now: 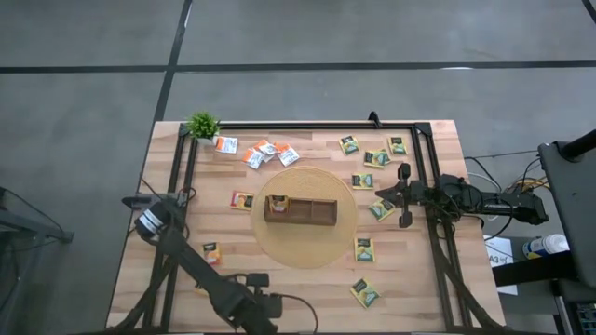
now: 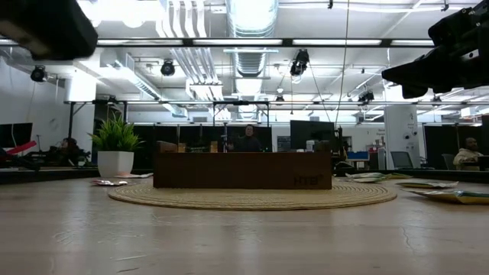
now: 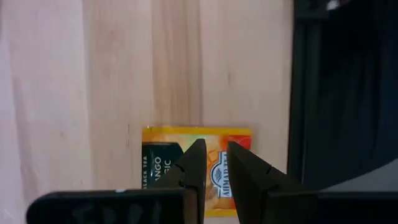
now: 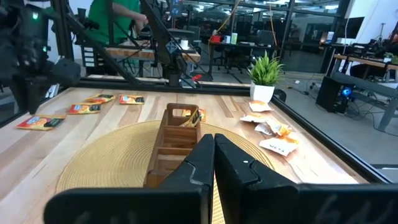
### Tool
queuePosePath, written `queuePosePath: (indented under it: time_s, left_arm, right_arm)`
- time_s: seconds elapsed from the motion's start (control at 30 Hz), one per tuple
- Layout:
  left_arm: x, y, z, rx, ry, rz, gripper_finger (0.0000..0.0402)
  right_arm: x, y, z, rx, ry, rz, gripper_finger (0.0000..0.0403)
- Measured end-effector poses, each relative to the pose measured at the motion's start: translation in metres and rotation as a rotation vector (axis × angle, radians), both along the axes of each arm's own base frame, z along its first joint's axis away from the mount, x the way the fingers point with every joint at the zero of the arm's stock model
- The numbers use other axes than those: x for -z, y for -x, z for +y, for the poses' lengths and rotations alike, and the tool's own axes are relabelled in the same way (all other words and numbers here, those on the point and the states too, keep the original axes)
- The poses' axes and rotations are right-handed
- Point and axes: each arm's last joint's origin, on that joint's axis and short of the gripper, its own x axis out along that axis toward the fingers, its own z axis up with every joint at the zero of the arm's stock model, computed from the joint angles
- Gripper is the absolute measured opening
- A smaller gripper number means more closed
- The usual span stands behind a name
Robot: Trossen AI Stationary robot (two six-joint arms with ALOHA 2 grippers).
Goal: Pick & Place Tea
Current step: Put the mango tea sachet into the left section of the wooden organizer
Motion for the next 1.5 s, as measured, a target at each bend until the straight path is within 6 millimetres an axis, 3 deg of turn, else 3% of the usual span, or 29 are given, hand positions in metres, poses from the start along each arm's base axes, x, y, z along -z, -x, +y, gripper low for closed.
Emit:
queuePosePath:
  time_s: [0.4,0.83,1.0,1.13,1.3,1.5]
  left_arm:
    - [0.005,0.000,-0.001,-0.083,0.030,0.043,0.0104]
    - [0.053,0.008,0.007,-0.181,0.013,0.158,0.0122]
    - [0.062,0.010,0.010,-0.177,0.017,0.155,0.0121]
    - [0.066,0.012,0.012,-0.182,0.004,0.169,0.0092]
    - [0.068,0.014,0.013,-0.168,-0.009,0.184,0.0013]
    - [0.067,0.014,0.013,-0.142,-0.015,0.189,0.0001]
  right_arm:
    - [0.000,0.000,0.000,0.000,0.000,0.000,0.0009]
    - [0.000,0.000,0.000,0.000,0.000,0.001,0.0009]
    - [0.000,0.000,0.000,0.000,0.000,0.000,0.0009]
    - [0.000,0.000,0.000,0.000,0.000,0.000,0.0009]
    - [0.000,0.000,0.000,0.000,0.000,0.000,0.0009]
    - [0.000,0.000,0.000,0.000,0.000,0.000,0.0009]
